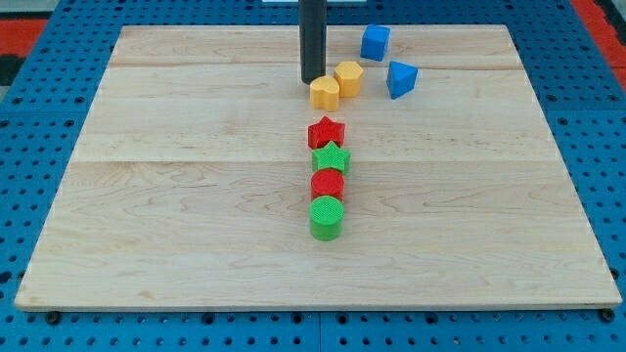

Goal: Drag yellow heart to the right of the red star

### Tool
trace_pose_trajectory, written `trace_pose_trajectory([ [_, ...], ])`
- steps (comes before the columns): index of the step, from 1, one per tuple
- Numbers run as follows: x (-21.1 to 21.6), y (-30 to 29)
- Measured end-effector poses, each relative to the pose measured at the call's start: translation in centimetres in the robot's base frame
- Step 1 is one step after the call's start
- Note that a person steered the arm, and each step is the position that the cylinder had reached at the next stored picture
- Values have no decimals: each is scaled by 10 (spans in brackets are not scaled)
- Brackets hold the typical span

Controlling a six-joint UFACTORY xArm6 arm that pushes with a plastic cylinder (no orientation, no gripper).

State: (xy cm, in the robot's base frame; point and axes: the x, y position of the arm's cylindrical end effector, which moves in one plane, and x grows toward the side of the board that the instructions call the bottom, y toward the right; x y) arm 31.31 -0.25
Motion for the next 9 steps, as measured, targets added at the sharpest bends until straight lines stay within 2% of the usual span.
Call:
trace_pose_trajectory([
  [2,36,-1],
  [3,28,-9],
  [6,35,54],
  [9,92,68],
])
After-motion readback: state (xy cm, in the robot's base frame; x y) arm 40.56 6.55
